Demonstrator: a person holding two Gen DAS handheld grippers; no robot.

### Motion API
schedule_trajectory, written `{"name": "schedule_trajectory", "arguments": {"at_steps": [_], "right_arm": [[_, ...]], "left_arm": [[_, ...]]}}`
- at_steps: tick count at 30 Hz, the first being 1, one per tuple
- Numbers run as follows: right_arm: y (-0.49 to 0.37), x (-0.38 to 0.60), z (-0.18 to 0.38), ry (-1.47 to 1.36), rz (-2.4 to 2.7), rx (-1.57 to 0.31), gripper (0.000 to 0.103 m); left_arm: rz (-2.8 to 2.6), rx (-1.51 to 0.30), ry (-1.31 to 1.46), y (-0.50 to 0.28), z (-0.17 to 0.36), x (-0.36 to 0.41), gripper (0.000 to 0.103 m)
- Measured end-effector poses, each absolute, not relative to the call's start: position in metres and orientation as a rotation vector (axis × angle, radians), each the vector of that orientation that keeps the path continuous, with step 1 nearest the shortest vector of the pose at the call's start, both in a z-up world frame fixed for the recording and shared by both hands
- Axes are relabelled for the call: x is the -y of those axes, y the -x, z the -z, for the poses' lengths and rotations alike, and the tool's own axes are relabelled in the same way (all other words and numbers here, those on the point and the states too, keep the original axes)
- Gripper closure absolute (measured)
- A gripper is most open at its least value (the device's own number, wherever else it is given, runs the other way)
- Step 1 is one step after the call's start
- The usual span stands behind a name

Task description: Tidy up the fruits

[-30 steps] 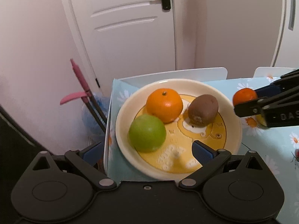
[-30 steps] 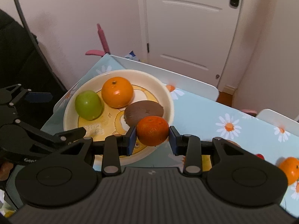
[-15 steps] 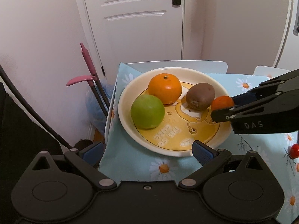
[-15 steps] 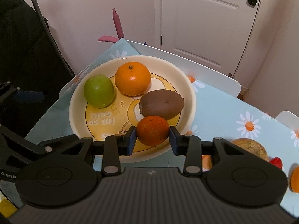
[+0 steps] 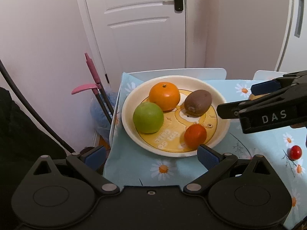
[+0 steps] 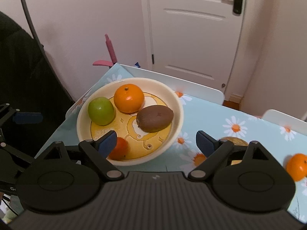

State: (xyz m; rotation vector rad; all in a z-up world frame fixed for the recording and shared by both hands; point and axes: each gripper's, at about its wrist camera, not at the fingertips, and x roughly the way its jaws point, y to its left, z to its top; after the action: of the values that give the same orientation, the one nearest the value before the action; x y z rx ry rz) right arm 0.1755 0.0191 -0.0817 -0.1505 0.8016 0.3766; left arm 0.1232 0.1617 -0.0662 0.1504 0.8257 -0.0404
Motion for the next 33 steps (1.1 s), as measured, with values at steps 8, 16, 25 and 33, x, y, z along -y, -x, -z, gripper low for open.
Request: {"name": "schedule_trajectory", "arguments": {"at_steps": [8, 16, 25, 33], "right_arm": [[-0.154, 0.005, 0.066, 0.108, -0.280, -0.804, 0.000], [-0.129, 0.047, 0.045, 0.069, -0.141, -0.774, 0.000], [-0.108, 0.125, 0.028, 0.002, -0.018, -0.709, 0.000], [-0.113, 0.192, 0.034, 0.043, -0.034, -0.727, 0.000]], "left_arm": [[0.065, -0.802, -0.144, -0.117, 0.050, -0.156, 0.000], [0.116, -0.777, -0.162, -0.112, 0.034, -0.144, 0.001], [0.155, -0.734, -0.177, -0.106, 0.017, -0.099, 0.001], [0.111, -0.710, -0.204, -0.109, 0.018, -0.036, 0.000]]}}
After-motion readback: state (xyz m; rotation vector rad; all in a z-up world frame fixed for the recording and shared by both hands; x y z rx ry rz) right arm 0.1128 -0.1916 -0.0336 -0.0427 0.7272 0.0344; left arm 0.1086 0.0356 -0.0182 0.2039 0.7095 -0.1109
